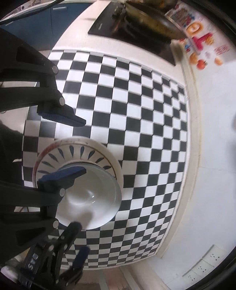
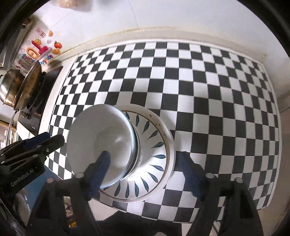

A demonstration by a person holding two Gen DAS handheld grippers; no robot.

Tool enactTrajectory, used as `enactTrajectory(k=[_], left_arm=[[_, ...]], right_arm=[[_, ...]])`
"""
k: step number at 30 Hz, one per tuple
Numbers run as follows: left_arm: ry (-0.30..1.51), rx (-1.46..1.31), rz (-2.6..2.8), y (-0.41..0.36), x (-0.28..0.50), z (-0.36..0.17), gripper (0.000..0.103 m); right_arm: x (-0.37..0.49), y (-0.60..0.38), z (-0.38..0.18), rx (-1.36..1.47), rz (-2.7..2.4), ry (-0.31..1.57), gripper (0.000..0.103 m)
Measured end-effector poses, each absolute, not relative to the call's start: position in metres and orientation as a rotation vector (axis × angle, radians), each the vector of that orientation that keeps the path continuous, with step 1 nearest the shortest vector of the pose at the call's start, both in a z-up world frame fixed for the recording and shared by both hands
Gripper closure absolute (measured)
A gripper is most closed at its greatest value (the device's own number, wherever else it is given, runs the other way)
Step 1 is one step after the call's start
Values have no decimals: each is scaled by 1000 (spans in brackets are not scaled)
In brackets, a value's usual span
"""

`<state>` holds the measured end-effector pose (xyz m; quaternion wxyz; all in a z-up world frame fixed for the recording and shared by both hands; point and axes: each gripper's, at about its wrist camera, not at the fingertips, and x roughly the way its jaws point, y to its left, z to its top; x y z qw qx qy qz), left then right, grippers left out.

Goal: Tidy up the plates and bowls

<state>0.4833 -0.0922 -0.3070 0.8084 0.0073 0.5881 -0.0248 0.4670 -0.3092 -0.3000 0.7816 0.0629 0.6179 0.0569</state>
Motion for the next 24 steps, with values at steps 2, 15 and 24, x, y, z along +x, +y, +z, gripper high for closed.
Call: enactTrajectory(k=[2, 15, 24], left_arm=[[1200, 31, -32, -91, 473, -297, 57], [973, 16, -82, -77, 423, -233, 4], [913, 33, -62, -78, 372, -203, 4]], right_arm=[[459, -307, -288, 110, 107, 1296, 0], [392, -301, -196, 68, -46, 996, 0], [334, -302, -157, 103, -83, 921, 0]])
